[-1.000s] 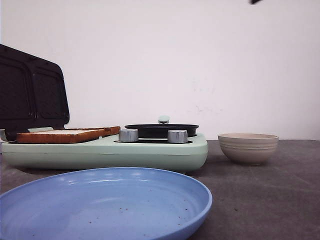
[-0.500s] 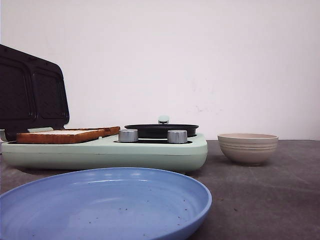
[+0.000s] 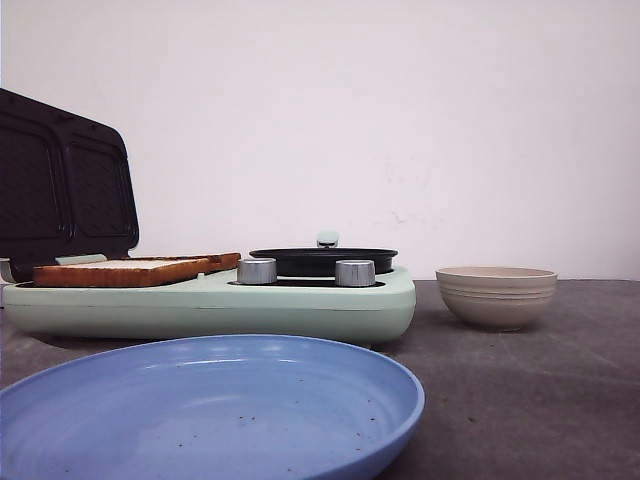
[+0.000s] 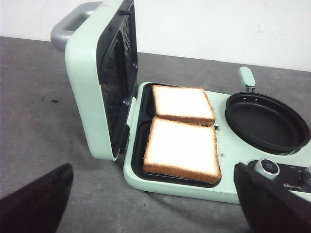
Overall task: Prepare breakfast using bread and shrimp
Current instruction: 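Move the left gripper to the toaster lid handle and grasp it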
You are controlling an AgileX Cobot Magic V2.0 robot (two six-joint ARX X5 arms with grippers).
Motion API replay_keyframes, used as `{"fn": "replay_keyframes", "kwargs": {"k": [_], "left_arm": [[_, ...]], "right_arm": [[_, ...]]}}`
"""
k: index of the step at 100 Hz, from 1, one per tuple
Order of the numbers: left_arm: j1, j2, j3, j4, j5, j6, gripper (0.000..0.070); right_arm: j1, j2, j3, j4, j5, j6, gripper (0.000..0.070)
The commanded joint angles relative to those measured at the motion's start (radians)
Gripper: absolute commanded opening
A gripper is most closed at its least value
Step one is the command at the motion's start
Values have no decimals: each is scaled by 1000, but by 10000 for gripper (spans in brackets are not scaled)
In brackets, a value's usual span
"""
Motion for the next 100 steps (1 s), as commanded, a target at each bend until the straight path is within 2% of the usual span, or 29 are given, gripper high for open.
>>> {"fn": "replay_keyframes", "kwargs": {"k": [1,29,50,66,78,100], "left_arm": [[0,2,11,8,3,-51,583],[3,60,46,56,85,-208,544],[53,244,177,68,122,-221,546],[155,407,326,68,192,-234,547],[259,510,440,71,261,-272,549],[445,668,581,123,421,-405,551]], "right_arm": [[5,4,10,6,1,11,408],[5,4,10,6,-2,11,408],[5,4,10,6,-2,10,408],[5,4,10,6,-8,10,408],[5,4,10,5,-10,10,408],[5,4,10,6,-10,7,409]]}}
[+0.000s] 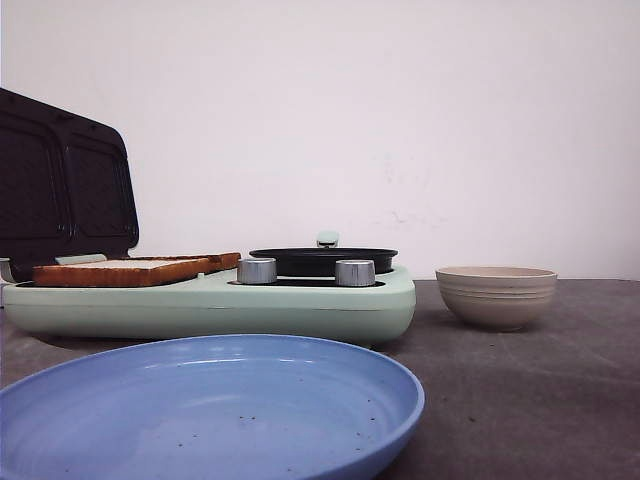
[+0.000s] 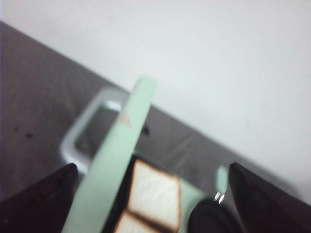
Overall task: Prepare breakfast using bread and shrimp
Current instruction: 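Move the left gripper to the toaster lid handle and grasp it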
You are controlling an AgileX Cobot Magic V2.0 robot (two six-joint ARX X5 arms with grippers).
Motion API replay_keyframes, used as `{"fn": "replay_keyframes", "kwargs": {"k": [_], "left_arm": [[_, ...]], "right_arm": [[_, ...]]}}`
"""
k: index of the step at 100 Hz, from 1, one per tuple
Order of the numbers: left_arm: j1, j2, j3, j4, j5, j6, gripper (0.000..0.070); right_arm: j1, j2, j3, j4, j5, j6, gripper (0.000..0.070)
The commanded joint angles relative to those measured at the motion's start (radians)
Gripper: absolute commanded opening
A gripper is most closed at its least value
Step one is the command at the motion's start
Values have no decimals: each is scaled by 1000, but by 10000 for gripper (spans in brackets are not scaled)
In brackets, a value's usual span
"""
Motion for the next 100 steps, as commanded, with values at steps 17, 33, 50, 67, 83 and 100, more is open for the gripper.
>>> {"fn": "replay_keyframes", "kwargs": {"k": [17,33,50,67,83,100], "left_arm": [[109,138,56,45,121,-112,550],[132,225,56,48,175,-121,551],[132,317,56,80,199,-164,550],[132,407,56,142,274,-227,550],[131,467,56,172,295,-253,544],[130,494,56,183,295,-254,493]], "right_arm": [[5,4,10,6,-3,3,409],[5,4,10,6,-3,3,409],[5,4,10,6,-3,3,408],[5,4,10,6,-3,3,409],[5,4,10,6,-2,3,409],[5,4,10,6,-2,3,409]]}}
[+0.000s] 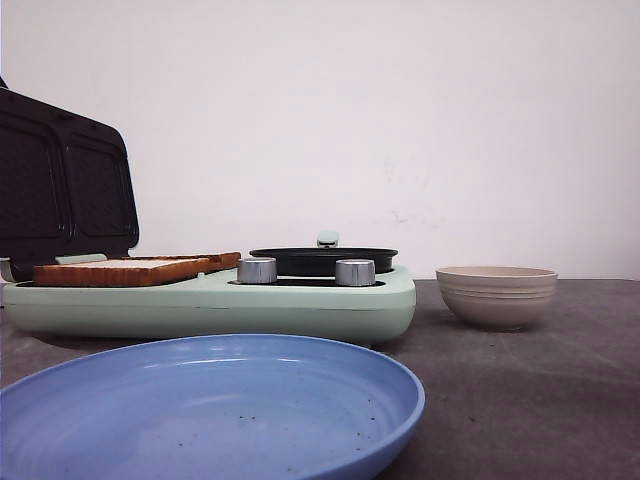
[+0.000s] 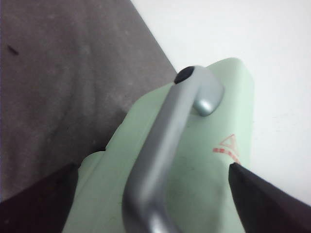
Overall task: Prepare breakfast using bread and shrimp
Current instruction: 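Move the left gripper to the toaster lid handle and grasp it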
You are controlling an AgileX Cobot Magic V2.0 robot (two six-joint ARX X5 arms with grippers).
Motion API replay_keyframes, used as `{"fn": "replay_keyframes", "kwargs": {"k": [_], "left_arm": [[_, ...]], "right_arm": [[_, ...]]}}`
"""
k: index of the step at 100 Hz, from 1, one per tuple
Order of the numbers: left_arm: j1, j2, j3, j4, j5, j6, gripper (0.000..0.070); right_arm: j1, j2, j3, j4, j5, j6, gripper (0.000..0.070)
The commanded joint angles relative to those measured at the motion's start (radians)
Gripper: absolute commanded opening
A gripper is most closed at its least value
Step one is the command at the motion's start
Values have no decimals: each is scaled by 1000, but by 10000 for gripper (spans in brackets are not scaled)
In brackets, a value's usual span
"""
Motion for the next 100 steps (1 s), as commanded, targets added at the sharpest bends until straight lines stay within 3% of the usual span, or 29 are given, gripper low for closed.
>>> {"fn": "replay_keyframes", "kwargs": {"k": [1,19,44,74,100], "left_arm": [[3,19,23,21,3,-7,488],[3,23,23,41,3,2,322],[2,31,23,32,3,43,4],[-8,32,23,24,4,76,3],[-72,32,23,-15,-16,166,3]], "right_arm": [[5,4,10,6,-2,3,409],[5,4,10,6,-2,3,408],[5,4,10,6,-2,3,409],[5,4,10,6,-2,3,408],[5,4,10,6,-2,3,409]]}}
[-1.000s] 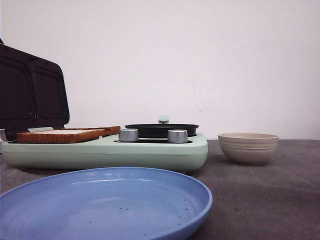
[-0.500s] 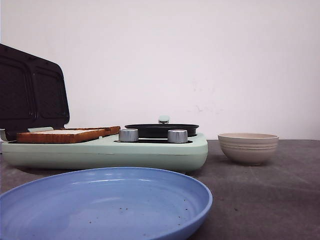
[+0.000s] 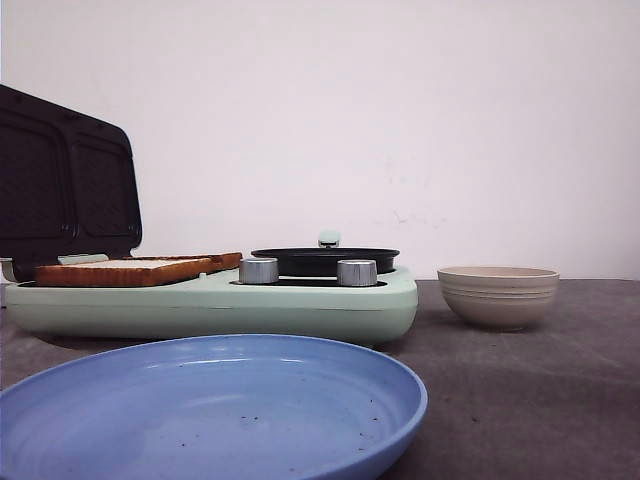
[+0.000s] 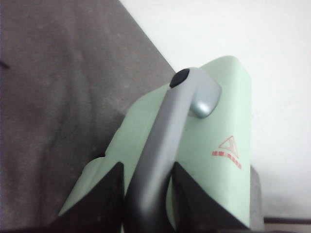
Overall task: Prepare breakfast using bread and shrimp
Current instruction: 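Move the left gripper to the toaster lid handle and grasp it, then pull the toaster lid down over the bread with the left gripper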
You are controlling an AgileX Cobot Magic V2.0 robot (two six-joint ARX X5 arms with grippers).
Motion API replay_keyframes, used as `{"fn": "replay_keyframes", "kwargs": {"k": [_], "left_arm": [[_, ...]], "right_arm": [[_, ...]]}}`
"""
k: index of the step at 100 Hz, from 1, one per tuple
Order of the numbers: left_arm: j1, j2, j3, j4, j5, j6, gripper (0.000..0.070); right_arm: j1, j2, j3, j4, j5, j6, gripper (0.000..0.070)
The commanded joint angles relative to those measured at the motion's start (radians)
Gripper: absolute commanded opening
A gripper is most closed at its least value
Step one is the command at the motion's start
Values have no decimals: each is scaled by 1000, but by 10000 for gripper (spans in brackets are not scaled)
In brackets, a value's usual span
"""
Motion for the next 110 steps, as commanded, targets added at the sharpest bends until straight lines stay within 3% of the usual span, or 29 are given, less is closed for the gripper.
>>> {"fn": "replay_keyframes", "kwargs": {"k": [1,35,74,87,110], "left_arm": [[-32,24,8,-19,-7,74,3],[-179,24,8,-103,-102,229,3],[-419,24,8,-195,-383,420,3],[-496,32,8,-204,-460,449,3],[-606,100,8,-203,-516,451,3]], "right_arm": [[5,4,10,6,-2,4,409],[5,4,10,6,-2,4,409],[5,4,10,6,-3,4,409],[5,4,10,6,-3,4,409],[5,4,10,6,-3,4,408]]}}
